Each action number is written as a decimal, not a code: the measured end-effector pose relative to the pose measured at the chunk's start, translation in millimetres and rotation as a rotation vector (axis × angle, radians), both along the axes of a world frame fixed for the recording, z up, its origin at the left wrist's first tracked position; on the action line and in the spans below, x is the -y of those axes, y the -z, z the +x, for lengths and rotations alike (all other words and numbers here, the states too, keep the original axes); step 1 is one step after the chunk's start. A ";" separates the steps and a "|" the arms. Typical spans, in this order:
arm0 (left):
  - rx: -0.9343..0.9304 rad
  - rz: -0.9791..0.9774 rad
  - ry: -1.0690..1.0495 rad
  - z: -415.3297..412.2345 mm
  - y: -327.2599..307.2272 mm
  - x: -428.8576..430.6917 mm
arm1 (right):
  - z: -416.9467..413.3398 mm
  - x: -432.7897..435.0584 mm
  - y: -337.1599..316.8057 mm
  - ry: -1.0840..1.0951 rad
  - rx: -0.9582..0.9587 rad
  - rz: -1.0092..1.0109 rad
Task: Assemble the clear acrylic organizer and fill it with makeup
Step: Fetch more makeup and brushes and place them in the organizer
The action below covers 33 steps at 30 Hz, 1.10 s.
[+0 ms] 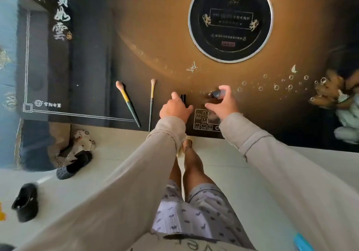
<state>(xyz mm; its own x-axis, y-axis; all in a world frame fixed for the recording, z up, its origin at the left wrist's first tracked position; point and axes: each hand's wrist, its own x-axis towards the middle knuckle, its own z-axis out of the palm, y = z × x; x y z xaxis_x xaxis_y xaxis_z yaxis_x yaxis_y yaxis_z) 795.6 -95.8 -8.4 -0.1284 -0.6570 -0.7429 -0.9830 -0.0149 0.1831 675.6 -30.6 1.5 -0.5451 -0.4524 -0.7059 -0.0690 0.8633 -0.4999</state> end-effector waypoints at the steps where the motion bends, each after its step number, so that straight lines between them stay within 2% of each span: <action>1: 0.011 -0.026 0.025 -2.8 2.5 0.7 | 0.3 4.5 1.9 -0.015 -0.013 -0.027; 7: 0.002 -0.111 0.093 -1.6 11.1 2.7 | 2.5 13.8 10.5 -0.107 -0.113 -0.094; 11: -0.039 0.002 0.155 9.8 1.9 7.1 | 4.8 -4.0 5.8 -0.083 -0.042 -0.059; 15: -0.117 0.164 0.104 39.1 -16.7 3.8 | 12.7 -42.6 -10.8 -0.018 0.095 0.038; 22: -0.067 0.190 0.074 125.5 -52.1 -22.8 | 35.0 -117.9 -44.9 -0.013 0.021 0.190; 28: 0.052 0.252 0.170 180.7 -68.5 -45.3 | 49.9 -166.0 -65.3 0.166 0.026 0.187; 33: 0.072 0.232 0.295 180.9 -76.6 -38.8 | 65.8 -200.5 -65.8 0.332 0.075 0.149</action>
<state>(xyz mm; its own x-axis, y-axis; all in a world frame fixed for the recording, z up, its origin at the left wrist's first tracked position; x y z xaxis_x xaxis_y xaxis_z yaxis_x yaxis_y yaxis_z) 976.5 -57.0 68.2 -0.2292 -0.4133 -0.8813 -0.9614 0.2378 0.1385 741.3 169.9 67.3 -0.5888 -0.1488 -0.7945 0.2594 0.8961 -0.3601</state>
